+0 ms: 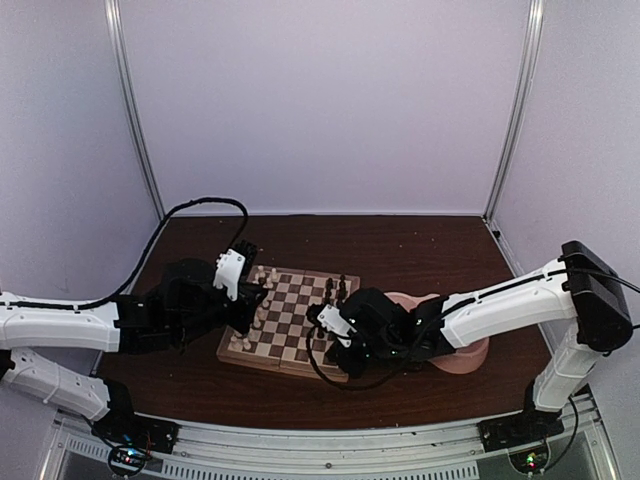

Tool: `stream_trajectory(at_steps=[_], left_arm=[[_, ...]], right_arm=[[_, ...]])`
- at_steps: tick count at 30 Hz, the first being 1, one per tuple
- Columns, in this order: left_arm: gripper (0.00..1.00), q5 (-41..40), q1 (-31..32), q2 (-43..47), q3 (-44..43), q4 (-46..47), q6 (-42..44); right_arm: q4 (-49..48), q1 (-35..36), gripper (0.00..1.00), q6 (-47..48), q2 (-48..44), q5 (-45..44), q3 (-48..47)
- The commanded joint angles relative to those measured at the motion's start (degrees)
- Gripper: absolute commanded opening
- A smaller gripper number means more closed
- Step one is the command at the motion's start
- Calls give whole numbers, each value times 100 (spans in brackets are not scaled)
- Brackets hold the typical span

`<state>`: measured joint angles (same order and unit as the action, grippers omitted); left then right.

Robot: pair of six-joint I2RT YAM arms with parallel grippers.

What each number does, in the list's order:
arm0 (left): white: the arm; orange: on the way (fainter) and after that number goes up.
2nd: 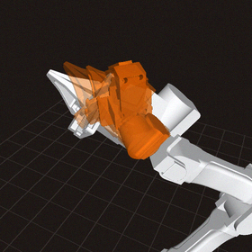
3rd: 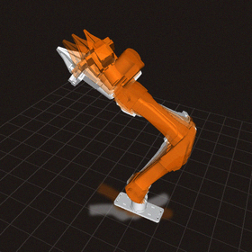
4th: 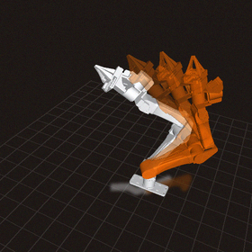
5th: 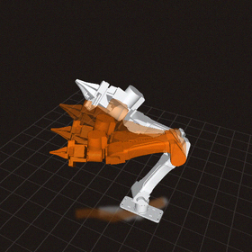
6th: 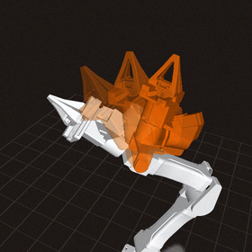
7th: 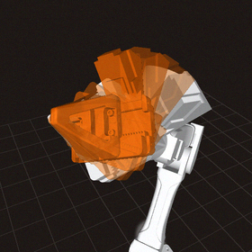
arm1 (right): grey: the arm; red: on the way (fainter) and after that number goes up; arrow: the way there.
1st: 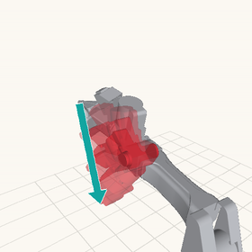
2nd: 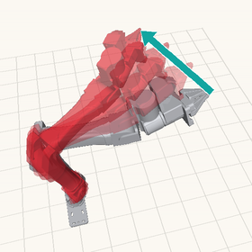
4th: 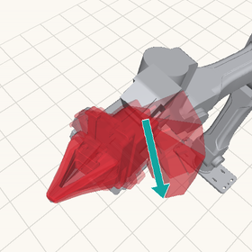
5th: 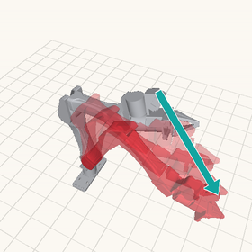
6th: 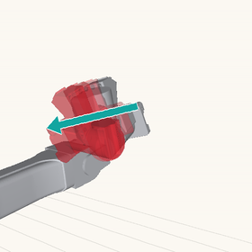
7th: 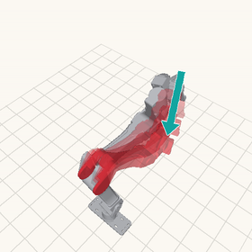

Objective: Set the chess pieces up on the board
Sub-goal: Place the rook at h8.

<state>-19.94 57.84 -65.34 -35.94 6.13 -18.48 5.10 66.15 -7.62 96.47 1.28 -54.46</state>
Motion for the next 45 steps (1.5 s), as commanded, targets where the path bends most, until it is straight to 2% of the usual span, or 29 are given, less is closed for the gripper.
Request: stream_trajectory(at_steps=[1, 23, 28, 33, 35, 37, 38, 45], left_arm=[[4, 136, -23, -61, -108, 228, 98], [5, 264, -23, -64, -149, 164, 99], [6, 263, -20, -53, -145, 161, 99], [6, 255, -21, -36, -150, 149, 99], [7, 259, -19, -32, -145, 151, 99], [8, 259, -23, -31, -149, 151, 98], [8, 255, -19, -36, -150, 143, 99], [9, 74, -19, 53, -360, -245, 233]], right_arm=[[113, 17, 11, 91, 177, -101, -220], [190, 12, 12, 120, 390, -228, -390], [185, 12, 19, 114, 380, -241, -391], [177, 12, 22, 120, 339, -241, -369], [184, 13, 28, 112, 319, -263, -364], [171, 13, 40, 105, 283, -306, -343], [157, 13, 42, 103, 244, -326, -321], [-10, 6, 48, 82, -527, -712, -129]])
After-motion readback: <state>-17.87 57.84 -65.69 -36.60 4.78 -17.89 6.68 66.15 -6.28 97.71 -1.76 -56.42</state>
